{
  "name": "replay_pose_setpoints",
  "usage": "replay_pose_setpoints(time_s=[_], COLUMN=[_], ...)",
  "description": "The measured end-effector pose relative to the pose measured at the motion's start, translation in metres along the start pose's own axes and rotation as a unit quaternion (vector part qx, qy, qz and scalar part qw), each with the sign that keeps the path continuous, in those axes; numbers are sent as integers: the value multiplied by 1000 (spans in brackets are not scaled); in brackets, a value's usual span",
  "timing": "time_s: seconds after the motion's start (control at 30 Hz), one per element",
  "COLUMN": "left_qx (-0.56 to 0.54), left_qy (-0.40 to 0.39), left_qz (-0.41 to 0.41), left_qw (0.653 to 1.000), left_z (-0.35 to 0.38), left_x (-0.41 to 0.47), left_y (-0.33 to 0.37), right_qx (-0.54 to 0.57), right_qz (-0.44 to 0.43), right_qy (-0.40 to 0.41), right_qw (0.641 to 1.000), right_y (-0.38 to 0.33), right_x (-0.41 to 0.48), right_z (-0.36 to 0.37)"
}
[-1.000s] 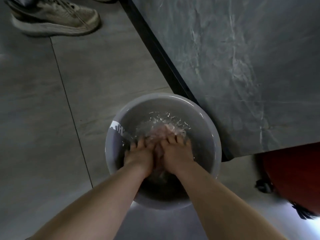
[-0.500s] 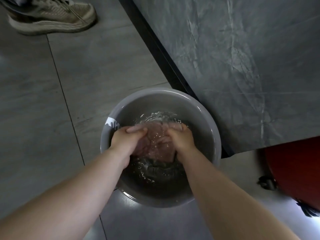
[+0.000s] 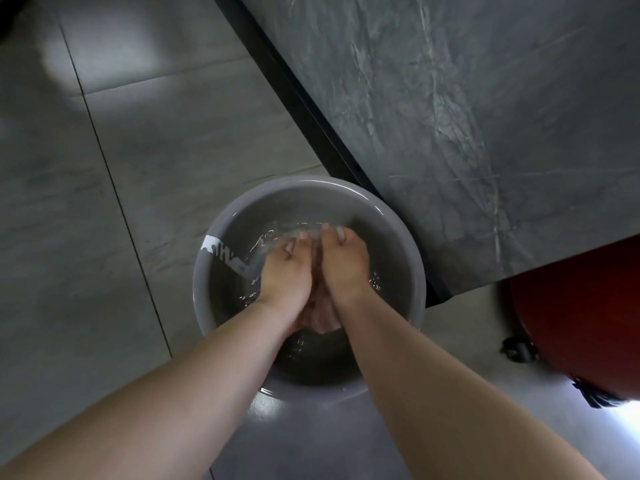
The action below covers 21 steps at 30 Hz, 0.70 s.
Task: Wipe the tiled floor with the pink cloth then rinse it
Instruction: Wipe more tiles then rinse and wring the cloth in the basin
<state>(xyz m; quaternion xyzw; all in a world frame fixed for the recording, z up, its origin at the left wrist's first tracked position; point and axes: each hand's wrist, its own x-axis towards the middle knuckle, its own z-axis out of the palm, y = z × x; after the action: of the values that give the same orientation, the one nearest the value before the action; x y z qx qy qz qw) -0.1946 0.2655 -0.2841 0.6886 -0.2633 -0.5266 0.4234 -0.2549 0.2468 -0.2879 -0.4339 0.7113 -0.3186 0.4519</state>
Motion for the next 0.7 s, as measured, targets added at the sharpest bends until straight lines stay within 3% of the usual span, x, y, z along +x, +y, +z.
replay_pose_setpoints(time_s=[0.13, 0.3, 0.37, 0.43, 0.53, 0.6, 0.7], left_qx=[-28, 0, -27, -74, -118, -143, -149], left_qy=[-1, -41, -48, -91, -184, -237, -310], left_qz=[-13, 4, -12, -35, -65, -90, -110], left_qw=[1000, 999, 998, 992, 974, 957, 932], left_z=[-10, -10, -12, -17, -15, -10, -9], left_x=[6, 0, 0, -2, -9, -15, -19], left_y=[5, 21, 37, 51, 69, 77, 82], right_qx=[-41, 68, 125, 135, -19, -124, -23], right_qz=[-46, 80, 100, 25, -138, -243, -228], right_qy=[-48, 0, -24, -127, -239, -190, -92], right_qw=[997, 995, 987, 982, 961, 943, 969], right_y=[0, -4, 1, 10, 8, 14, 12], right_x=[-26, -2, 0, -2, -17, -23, -21], right_z=[2, -19, -39, -66, -78, -61, -41])
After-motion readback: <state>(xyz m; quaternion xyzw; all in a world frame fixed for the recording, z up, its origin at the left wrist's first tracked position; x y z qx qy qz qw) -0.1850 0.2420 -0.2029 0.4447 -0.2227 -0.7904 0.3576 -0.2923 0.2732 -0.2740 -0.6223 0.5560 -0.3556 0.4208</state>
